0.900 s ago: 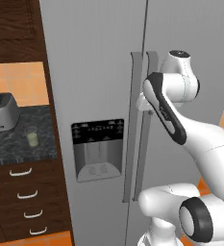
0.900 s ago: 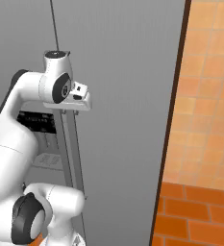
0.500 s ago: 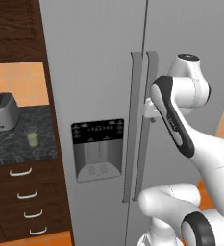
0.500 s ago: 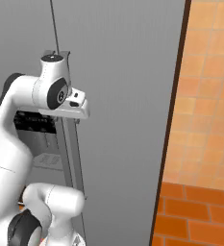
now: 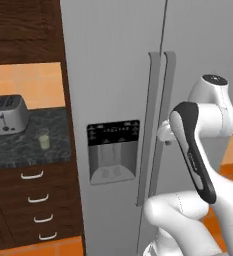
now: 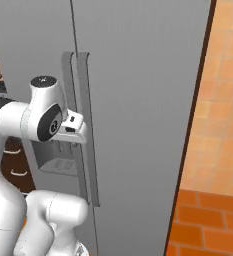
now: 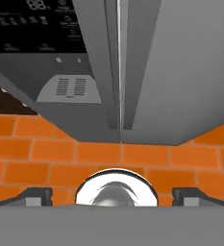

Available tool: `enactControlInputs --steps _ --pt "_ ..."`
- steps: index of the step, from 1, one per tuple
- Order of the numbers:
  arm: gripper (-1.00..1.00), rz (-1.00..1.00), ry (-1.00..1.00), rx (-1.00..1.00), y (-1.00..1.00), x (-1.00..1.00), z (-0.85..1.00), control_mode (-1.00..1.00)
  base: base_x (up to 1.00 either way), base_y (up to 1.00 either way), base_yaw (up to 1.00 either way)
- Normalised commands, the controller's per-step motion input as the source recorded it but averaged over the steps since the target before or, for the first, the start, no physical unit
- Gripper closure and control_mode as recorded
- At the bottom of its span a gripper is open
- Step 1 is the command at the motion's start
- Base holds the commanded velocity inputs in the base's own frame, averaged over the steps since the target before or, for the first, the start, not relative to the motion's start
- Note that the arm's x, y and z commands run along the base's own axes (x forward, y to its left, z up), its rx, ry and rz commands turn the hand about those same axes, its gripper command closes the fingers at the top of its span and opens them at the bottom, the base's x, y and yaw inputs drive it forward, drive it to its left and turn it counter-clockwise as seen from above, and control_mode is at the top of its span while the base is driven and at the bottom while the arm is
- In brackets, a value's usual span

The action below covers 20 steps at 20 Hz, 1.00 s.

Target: Grab a lemon wedge from the fridge and one ice cube from the ice bowl, and put them in the glass of lemonade.

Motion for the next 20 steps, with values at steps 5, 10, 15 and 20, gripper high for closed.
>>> enactControlInputs --steps 5,10,15,20 --pt "-1.0 0.0 0.0 0.0 0.0 0.0 0.0 1.0 -0.39 1.0 0.0" --pt "-1.0 0.0 0.0 0.0 0.0 0.0 0.0 1.0 0.02 1.0 0.0" --pt "-1.0 0.0 0.0 0.0 0.0 0.0 0.0 1.0 0.47 1.0 0.0" --pt "-1.0 0.0 0.0 0.0 0.0 0.0 0.0 1.0 0.87 0.56 0.0"
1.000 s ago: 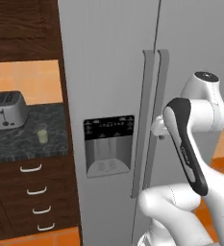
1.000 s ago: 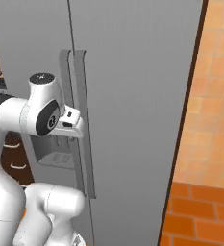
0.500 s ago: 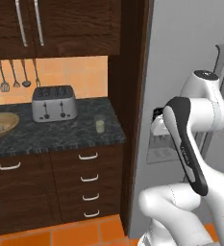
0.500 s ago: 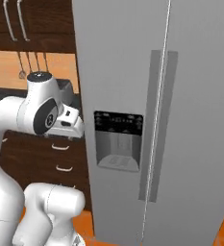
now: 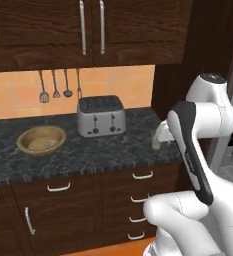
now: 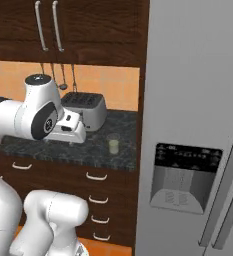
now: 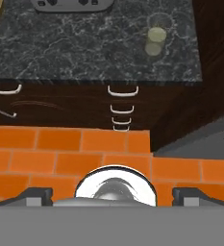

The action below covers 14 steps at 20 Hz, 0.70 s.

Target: Grab a lemon wedge from the fridge and one ice cube from the ice bowl, and put them in the glass of lemonade.

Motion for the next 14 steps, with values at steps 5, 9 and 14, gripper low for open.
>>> enactControlInputs --steps 5,9,14 --pt "-1.0 0.0 0.0 0.0 0.0 0.0 0.0 1.0 0.72 0.12 0.01" --pt "-1.0 0.0 0.0 0.0 0.0 0.0 0.0 1.0 0.18 0.4 0.0" --pt "-1.0 0.0 0.0 0.0 0.0 0.0 0.0 1.0 0.09 0.78 0.0"
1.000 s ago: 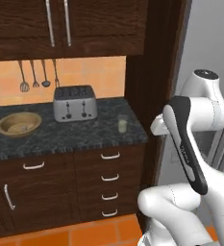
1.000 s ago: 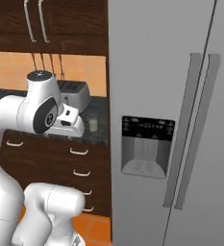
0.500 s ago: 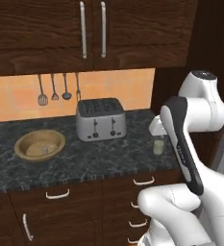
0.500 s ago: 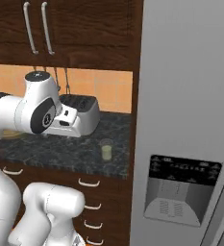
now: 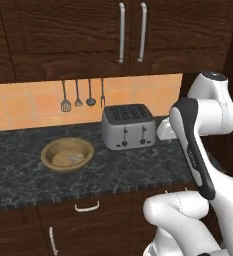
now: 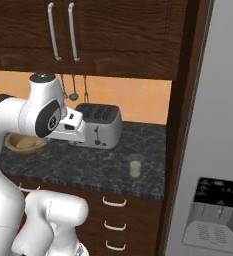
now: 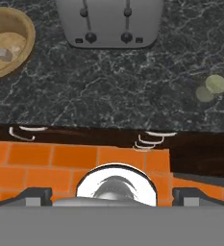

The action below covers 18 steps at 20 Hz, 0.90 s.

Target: Grab a lemon wedge from the fridge and one ice cube from the ice bowl, and put them in the glass of lemonade.

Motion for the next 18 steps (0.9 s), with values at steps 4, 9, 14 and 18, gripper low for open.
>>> enactControlInputs --steps 4,9,14,18 --pt "-1.0 0.0 0.0 0.0 0.0 0.0 0.0 1.0 0.68 0.64 0.02" --pt "-1.0 0.0 0.0 0.0 0.0 0.0 0.0 1.0 0.45 0.03 0.07" --pt "-1.0 0.03 0.0 -0.02 0.22 0.07 -0.48 -1.0 0.01 0.0 0.01" --pt "-1.0 0.09 -0.02 -0.05 1.0 0.38 -0.41 -1.0 0.0 0.0 0.0"
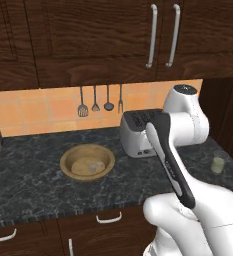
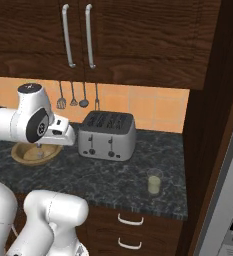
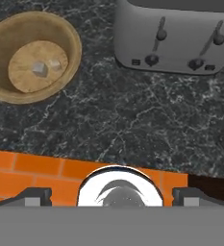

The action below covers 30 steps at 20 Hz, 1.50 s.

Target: Grab a lemon wedge from the fridge and one ice cube from the ice bowl, and put them in the glass of lemonade.

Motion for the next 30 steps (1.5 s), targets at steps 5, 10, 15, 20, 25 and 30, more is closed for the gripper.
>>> enactControlInputs --steps 5,10,15,20,25,30 --pt "-1.0 0.3 -0.01 0.0 1.0 0.49 -0.32 -1.0 0.0 0.0 0.0" --pt "-1.0 0.33 0.07 -0.06 0.82 0.3 -0.3 -1.0 0.0 0.0 0.0" --pt "-1.0 0.11 0.0 -0.01 0.74 0.36 -0.38 -1.0 0.0 0.0 0.0" --pt "-1.0 -0.07 0.04 -0.02 0.26 0.34 -0.19 -1.0 0.0 0.0 0.0" --pt "-1.0 0.0 0.25 0.0 0.0 0.58 -0.12 -1.0 0.0 0.0 0.0" --pt "-1.0 0.0 0.09 -0.08 0.03 0.37 -0.01 -1.0 0.0 0.0 0.0"
